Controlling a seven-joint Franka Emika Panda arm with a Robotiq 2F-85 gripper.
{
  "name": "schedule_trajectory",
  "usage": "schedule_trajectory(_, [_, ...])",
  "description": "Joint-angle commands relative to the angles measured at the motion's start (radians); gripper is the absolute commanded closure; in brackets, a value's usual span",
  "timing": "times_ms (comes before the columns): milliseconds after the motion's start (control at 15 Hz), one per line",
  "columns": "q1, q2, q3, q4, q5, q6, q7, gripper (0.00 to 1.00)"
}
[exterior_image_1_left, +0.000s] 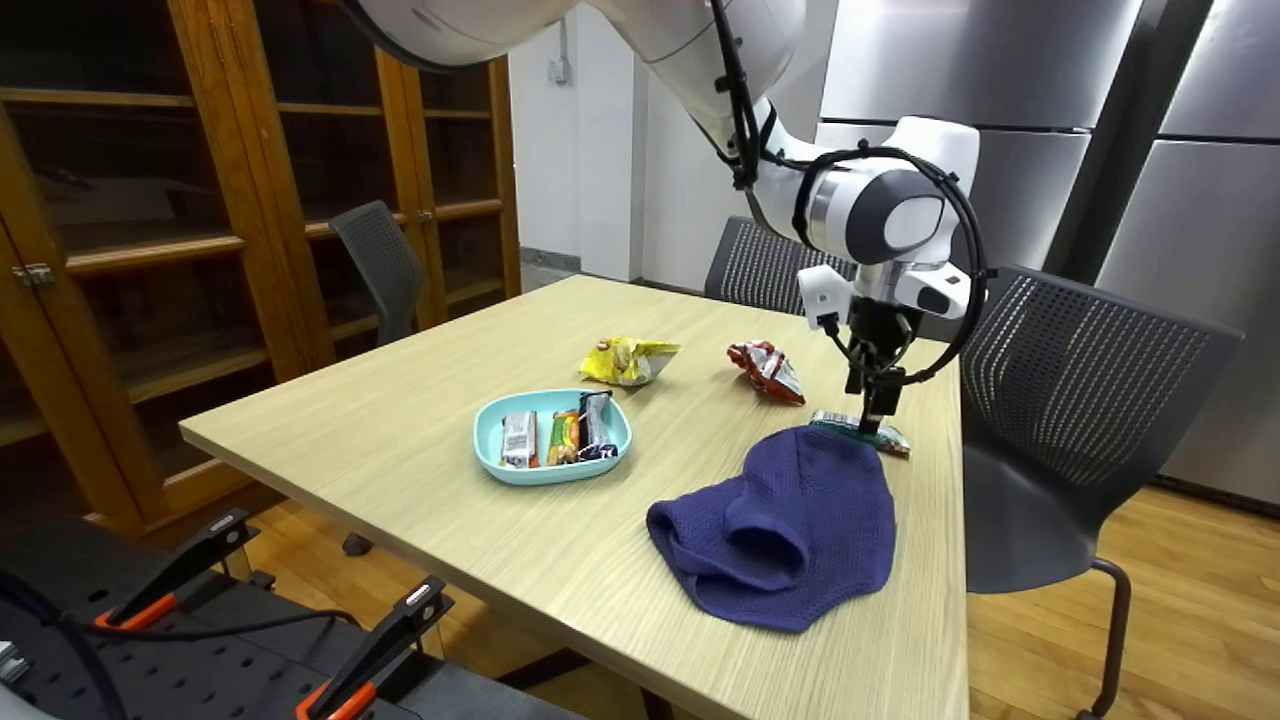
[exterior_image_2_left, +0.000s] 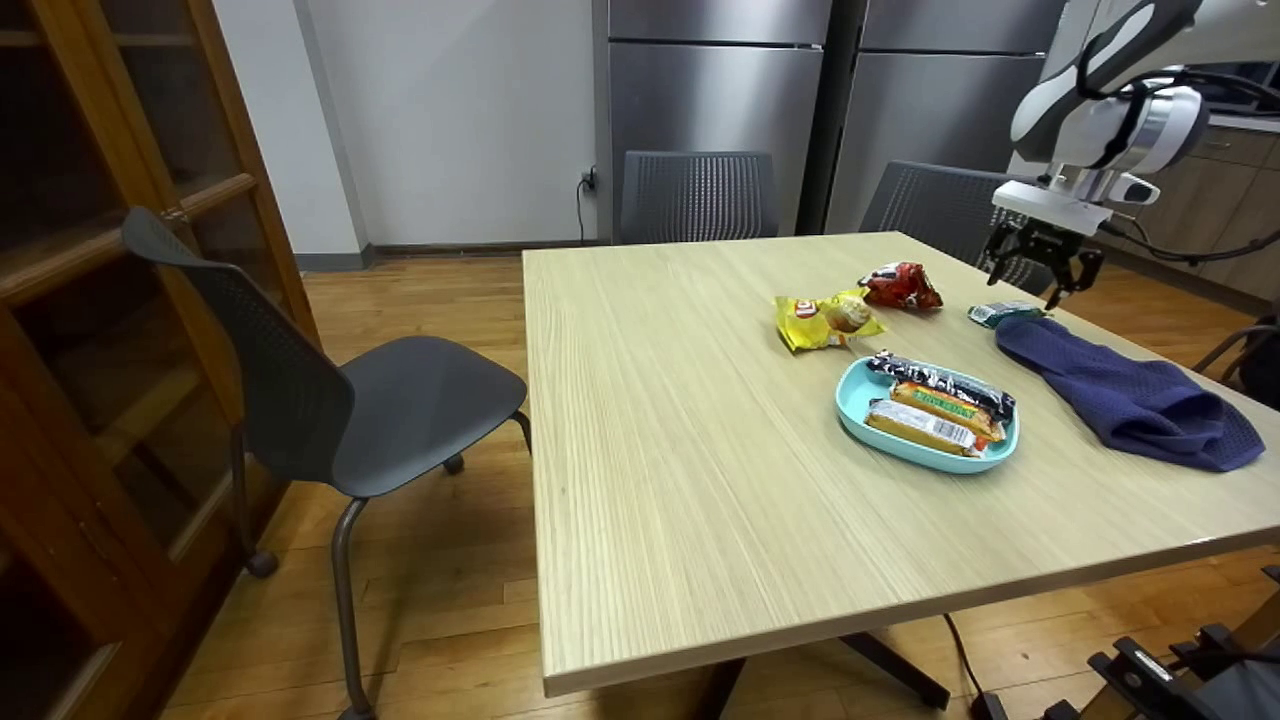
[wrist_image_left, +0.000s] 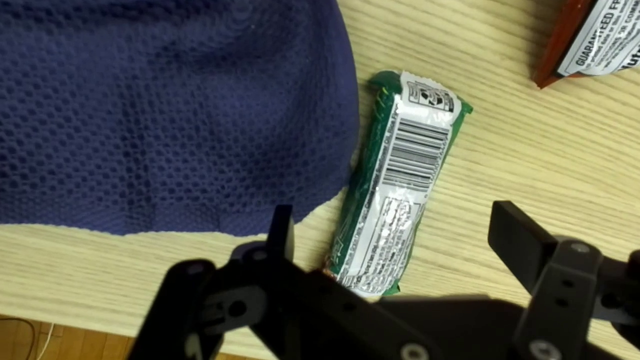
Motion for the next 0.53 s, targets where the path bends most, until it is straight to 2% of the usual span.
schedule_trajectory(0, [-0.023, 0.058, 0.006, 0.11, -0.01, -0.087, 0.028, 0.0])
schedule_trajectory(200, [-0.029, 0.082, 0.006, 0.147, -0.016, -0.136, 0.032, 0.0])
schedule_trajectory(467, [-0.024, 0.104, -0.008, 0.182, -0.03, -0.125, 0.055, 0.0])
